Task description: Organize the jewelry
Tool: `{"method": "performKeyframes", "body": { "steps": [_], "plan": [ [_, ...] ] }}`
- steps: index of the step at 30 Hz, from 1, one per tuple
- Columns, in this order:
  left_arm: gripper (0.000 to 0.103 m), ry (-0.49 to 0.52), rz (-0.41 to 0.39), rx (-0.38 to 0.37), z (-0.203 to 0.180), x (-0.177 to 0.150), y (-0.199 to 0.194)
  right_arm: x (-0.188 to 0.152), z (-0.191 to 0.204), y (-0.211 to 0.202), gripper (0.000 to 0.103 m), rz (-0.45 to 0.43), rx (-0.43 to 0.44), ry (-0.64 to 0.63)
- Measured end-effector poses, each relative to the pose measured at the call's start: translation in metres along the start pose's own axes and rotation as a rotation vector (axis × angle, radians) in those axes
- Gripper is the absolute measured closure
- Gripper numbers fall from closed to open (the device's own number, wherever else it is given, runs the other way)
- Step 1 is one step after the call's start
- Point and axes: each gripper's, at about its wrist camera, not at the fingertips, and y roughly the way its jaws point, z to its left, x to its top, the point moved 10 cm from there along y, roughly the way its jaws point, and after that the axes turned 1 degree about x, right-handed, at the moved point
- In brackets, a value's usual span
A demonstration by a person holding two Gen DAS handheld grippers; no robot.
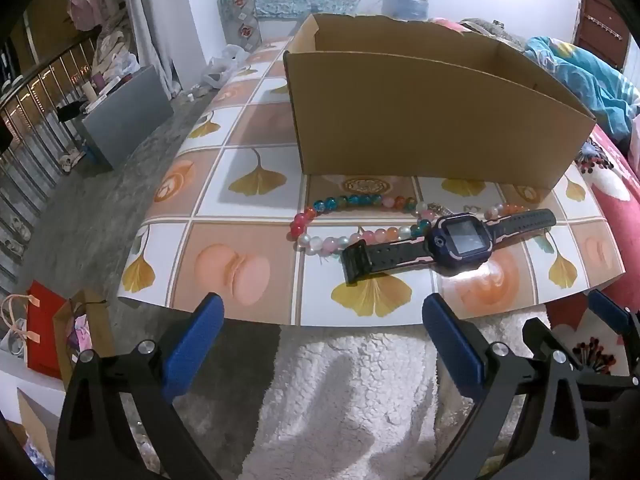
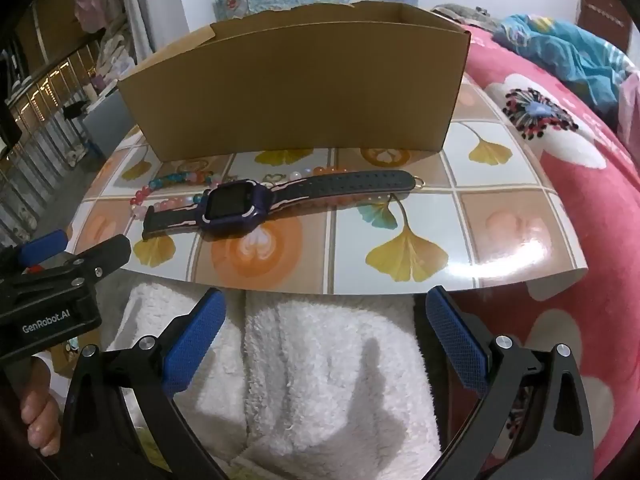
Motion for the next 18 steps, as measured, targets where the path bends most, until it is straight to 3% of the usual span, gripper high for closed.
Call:
{"method": "performKeyframes", "body": {
  "steps": [18],
  "plan": [
    [0.005, -0.012, 0.009, 0.0, 0.0069, 0.0007, 0.0008, -0.001, 0.0036, 0.0028, 0.007, 0.005, 0.007, 0.005]
  ]
}}
